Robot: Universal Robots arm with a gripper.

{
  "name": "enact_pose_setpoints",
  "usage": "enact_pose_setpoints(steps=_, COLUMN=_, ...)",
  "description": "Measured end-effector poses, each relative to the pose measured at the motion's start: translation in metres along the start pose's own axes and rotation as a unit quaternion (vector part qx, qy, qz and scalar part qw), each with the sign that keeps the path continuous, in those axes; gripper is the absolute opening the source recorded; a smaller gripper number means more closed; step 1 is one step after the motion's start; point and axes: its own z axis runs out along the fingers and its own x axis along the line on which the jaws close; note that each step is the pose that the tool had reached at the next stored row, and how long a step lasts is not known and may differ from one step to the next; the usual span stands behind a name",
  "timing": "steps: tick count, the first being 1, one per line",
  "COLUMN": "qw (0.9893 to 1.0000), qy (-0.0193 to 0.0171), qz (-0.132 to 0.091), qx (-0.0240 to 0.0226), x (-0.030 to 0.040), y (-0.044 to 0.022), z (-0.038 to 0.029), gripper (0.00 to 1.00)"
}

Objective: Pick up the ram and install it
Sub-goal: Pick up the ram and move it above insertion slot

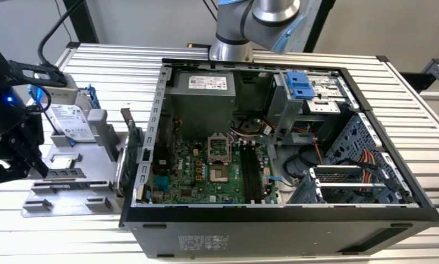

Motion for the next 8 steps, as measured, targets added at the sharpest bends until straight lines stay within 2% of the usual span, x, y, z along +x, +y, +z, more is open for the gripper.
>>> enact_pose_setpoints(steps=8, qw=1.0000, qy=0.0002, qz=0.001, qx=-0.0003, x=0.0000, y=0.0001, z=-0.0017, gripper=0.00)
